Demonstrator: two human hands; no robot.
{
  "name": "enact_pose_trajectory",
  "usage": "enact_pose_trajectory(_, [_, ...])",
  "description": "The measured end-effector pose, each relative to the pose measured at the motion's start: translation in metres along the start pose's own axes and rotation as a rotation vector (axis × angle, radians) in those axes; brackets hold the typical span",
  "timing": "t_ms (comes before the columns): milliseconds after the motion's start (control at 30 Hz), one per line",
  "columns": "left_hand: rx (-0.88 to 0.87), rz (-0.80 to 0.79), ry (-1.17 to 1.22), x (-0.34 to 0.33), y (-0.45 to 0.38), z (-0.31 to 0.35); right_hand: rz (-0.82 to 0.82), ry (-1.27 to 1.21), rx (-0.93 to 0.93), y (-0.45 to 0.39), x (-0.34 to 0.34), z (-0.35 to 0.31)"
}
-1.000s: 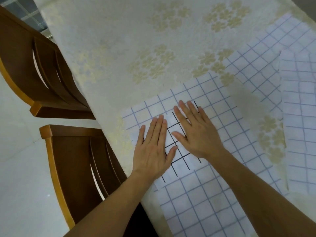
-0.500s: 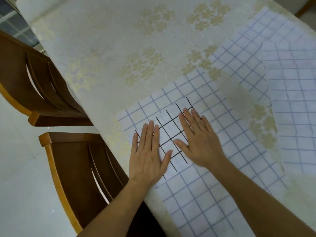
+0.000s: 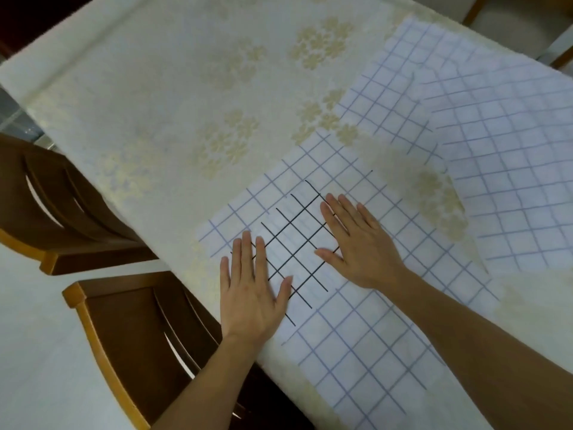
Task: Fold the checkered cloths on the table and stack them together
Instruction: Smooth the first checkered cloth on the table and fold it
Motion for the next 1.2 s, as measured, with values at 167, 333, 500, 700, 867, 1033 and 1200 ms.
enact_pose_trajectory(167, [0.007, -0.04, 0.013, 0.001, 0.0, 0.003, 0.003, 0.018, -0.039, 0.001, 0.005, 0.004])
enact_pose_trajectory(333, [-0.088, -0.112, 0.026, 0.012, -0.003, 0.005, 0.048, -0.057, -0.24, 0.013, 0.011, 0.006])
enact_pose_trajectory(500, [-0.529, 0.024, 0.04, 0.045, -0.025, 0.029, 0.104, -0.142, -0.456, 0.036, 0.009, 0.006])
enact_pose_trajectory(700, [-0.998, 0.014, -0.032, 0.058, -0.074, 0.056, 0.312, -0.307, -0.617, 0.051, 0.027, -0.003])
enact_pose_trajectory(867, [-1.317, 0.045, -0.175, 0.059, -0.105, 0.079, 0.393, -0.262, -0.651, 0.051, 0.037, -0.013])
enact_pose_trajectory(1033, [-1.427, 0.139, -0.173, 0.068, -0.126, 0.116, 0.456, -0.242, -0.728, 0.049, 0.039, -0.011])
enact_pose_trajectory(1200, [-1.475, 0.106, -0.217, 0.06, -0.131, 0.137, 0.436, -0.203, -0.781, 0.039, 0.033, 0.001])
Point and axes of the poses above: each hand's wrist, its own y-axis away from the middle knuckle, its own x-axis out of the back of the hand, z = x × y, the point moved 9 cm from there along -y, towards the middle knuckle, and after that the axes turned 2 degrees about x, right-handed, at the moved point
